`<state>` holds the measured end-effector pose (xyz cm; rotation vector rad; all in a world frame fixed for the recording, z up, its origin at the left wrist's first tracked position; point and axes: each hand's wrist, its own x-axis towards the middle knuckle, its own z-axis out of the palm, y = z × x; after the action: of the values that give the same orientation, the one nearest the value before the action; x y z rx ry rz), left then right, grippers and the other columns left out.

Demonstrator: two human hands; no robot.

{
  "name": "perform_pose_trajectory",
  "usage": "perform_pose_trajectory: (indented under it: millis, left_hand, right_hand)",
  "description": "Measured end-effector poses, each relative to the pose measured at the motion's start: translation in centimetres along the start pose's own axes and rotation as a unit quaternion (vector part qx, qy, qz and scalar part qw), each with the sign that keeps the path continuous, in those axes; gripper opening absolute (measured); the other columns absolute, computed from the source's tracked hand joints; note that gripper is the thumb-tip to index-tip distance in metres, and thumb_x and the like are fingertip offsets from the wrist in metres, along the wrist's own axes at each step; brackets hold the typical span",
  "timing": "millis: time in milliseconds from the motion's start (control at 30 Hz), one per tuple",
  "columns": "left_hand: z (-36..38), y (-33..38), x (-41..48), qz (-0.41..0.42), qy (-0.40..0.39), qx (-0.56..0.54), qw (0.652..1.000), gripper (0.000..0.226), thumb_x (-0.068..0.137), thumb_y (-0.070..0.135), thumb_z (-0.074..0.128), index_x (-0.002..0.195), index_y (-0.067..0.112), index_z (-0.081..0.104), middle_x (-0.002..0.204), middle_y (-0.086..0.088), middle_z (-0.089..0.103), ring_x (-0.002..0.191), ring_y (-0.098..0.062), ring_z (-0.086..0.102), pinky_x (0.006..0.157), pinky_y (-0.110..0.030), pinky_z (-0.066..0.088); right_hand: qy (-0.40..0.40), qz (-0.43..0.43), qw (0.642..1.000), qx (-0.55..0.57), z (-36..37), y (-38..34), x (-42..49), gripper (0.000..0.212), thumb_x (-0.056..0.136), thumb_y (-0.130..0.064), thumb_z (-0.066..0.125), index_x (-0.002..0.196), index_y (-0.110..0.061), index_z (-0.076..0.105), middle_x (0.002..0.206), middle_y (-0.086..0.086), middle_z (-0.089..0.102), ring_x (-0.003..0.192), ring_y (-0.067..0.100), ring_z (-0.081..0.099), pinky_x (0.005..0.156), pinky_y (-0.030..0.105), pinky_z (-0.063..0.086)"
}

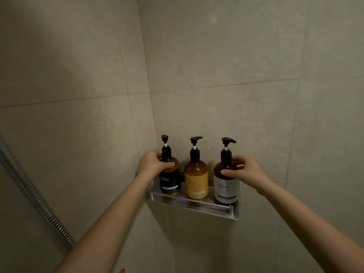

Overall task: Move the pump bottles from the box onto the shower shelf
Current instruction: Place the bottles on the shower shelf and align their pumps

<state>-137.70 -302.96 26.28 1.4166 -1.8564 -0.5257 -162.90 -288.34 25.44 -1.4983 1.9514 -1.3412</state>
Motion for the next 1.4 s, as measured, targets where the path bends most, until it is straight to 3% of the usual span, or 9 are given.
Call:
perform_pose_trajectory:
  millis: [167,333,433,533,700,800,1000,1233,1400]
  left_hand:
    - [0.6,-0.5,0.2,0.001,0.002,-0.002,1.000,0.068,0.058,0.035,0.084,0.117,0.012,0.059,0.112,-0.002,0.066,0.100,-0.021,0.062,0.068,-0.025,0.044]
    - [0.3,-0.8,0.3,0.000,-0.024,-0.015,1.000,0.073,0.060,0.037,0.082,0.123,0.011,0.055,0.123,-0.007,0.062,0.104,-0.021,0.060,0.073,-0.025,0.045]
    - [0.0,0.2,-2.0,0.009,0.072,-0.068,0.995,0.074,0.060,0.058,0.070,0.125,0.026,0.051,0.127,0.001,0.057,0.108,-0.017,0.057,0.082,-0.031,0.051]
    - [1.0,1.7,-5.0,0.088,0.160,-0.104,0.978,0.058,0.059,0.065,0.059,0.110,0.038,0.053,0.112,0.010,0.058,0.096,-0.008,0.058,0.075,-0.028,0.055]
    - [4.5,3.3,-7.2,0.155,0.067,-0.032,0.985,0.072,0.064,0.051,0.072,0.127,0.024,0.051,0.128,0.004,0.055,0.114,-0.014,0.053,0.092,-0.031,0.049]
    - [5.1,3.1,-7.0,0.162,0.057,-0.013,0.985,0.070,0.066,0.039,0.078,0.128,0.018,0.052,0.126,0.000,0.058,0.114,-0.017,0.055,0.089,-0.026,0.043]
    - [5.1,2.9,-7.0,0.164,0.069,-0.018,0.984,0.060,0.068,0.037,0.077,0.122,0.020,0.057,0.118,0.001,0.063,0.106,-0.014,0.059,0.084,-0.024,0.046]
    - [5.6,4.5,-9.0,0.228,0.131,-0.059,0.963,0.050,0.079,0.028,0.069,0.126,0.020,0.054,0.123,0.004,0.057,0.113,-0.004,0.050,0.094,-0.019,0.043]
    - [6.5,7.5,-9.8,0.218,0.014,-0.171,0.961,0.050,0.081,0.025,0.065,0.129,0.021,0.052,0.130,0.004,0.054,0.113,-0.001,0.049,0.086,-0.007,0.037]
  right_hand:
    - [-0.006,0.001,1.000,0.000,-0.1,-0.1,-0.1,0.064,0.067,-0.027,0.081,0.123,-0.012,0.054,0.121,0.008,0.059,0.104,0.022,0.057,0.086,0.036,0.049]
    - [-0.008,0.001,1.000,0.001,0.0,-0.1,-0.1,0.062,0.068,-0.027,0.080,0.122,-0.011,0.055,0.120,0.008,0.060,0.104,0.023,0.058,0.088,0.038,0.051]
    - [-0.008,-0.002,1.000,0.001,0.0,-0.2,0.0,0.059,0.068,-0.027,0.080,0.121,-0.013,0.056,0.120,0.008,0.060,0.106,0.024,0.057,0.089,0.039,0.050]
    - [-0.009,0.000,1.000,0.000,0.0,0.0,0.0,0.061,0.068,-0.029,0.080,0.121,-0.013,0.055,0.120,0.007,0.060,0.106,0.023,0.057,0.089,0.040,0.050]
    - [0.009,0.008,1.000,-0.005,0.6,0.1,0.1,0.065,0.067,-0.029,0.081,0.123,-0.013,0.054,0.121,0.006,0.059,0.106,0.022,0.056,0.088,0.038,0.050]
    - [0.017,0.008,1.000,-0.009,0.9,0.2,0.0,0.065,0.067,-0.030,0.081,0.124,-0.013,0.054,0.122,0.007,0.059,0.103,0.020,0.056,0.086,0.037,0.050]
    - [0.022,0.004,1.000,-0.017,0.8,-0.2,-0.4,0.064,0.069,-0.032,0.079,0.124,-0.012,0.055,0.124,0.007,0.060,0.111,0.024,0.057,0.091,0.039,0.050]
    - [0.009,0.005,1.000,0.012,-0.9,-0.8,-0.5,0.068,0.068,-0.033,0.080,0.127,-0.013,0.053,0.127,0.007,0.057,0.117,0.025,0.053,0.097,0.039,0.046]
    - [0.042,-0.042,0.991,0.119,-4.9,-4.1,1.4,0.027,0.083,-0.027,0.065,0.107,-0.016,0.068,0.104,0.005,0.066,0.096,0.018,0.059,0.065,0.023,0.045]
